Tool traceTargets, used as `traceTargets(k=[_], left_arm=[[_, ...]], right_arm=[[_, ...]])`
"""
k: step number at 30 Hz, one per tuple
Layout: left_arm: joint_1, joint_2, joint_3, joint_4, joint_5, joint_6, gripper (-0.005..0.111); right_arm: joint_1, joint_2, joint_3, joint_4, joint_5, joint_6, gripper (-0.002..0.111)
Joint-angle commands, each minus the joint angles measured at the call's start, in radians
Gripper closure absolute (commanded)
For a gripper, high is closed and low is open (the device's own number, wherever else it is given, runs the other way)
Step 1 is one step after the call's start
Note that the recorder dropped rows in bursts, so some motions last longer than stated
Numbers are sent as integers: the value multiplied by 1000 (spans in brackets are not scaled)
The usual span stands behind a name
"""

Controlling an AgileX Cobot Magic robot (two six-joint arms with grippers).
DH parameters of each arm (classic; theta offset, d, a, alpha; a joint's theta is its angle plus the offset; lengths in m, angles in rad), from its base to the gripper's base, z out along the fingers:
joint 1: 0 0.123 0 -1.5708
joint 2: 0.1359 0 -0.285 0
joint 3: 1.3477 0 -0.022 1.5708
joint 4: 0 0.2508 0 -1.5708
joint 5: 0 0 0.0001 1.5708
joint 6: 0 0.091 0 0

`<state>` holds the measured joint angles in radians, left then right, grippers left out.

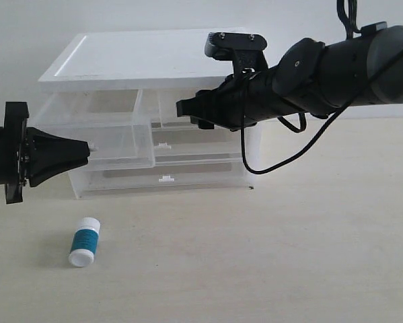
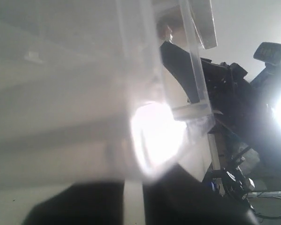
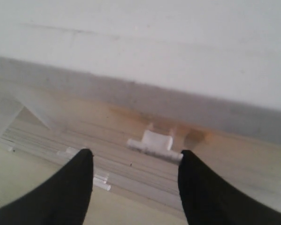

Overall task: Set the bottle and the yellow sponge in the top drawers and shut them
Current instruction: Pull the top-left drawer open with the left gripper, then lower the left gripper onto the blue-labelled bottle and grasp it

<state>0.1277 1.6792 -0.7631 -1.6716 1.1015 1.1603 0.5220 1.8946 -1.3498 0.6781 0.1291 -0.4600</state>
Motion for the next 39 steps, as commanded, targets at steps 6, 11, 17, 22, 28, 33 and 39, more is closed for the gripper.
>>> traceTargets(k=[6,11,17,22,28,33,39], left_arm=[[-12,-32,2,-3,120,76,100],[-12,-32,2,16,120,83,65],[-9,-32,2,86,120,90,49],[-9,-32,20,117,120,106,50],[-9,-32,20,82,47,109,50],[-9,-32,20,33,-25,163,50],[-9,-32,0,-15,-29,210,50]], right_arm=[[-13,0,-12,-9,-109,-14,57],[-13,0,-12,-9,-100,-14,57],[-13,0,-12,-9,-93,-14,57],[-13,0,-12,-9,-87,-14,57],[-13,0,-12,-9,-74,-20,57],[-13,0,-12,-9,-52,-22,57],[-13,0,-12,-9,-44,-19,57]])
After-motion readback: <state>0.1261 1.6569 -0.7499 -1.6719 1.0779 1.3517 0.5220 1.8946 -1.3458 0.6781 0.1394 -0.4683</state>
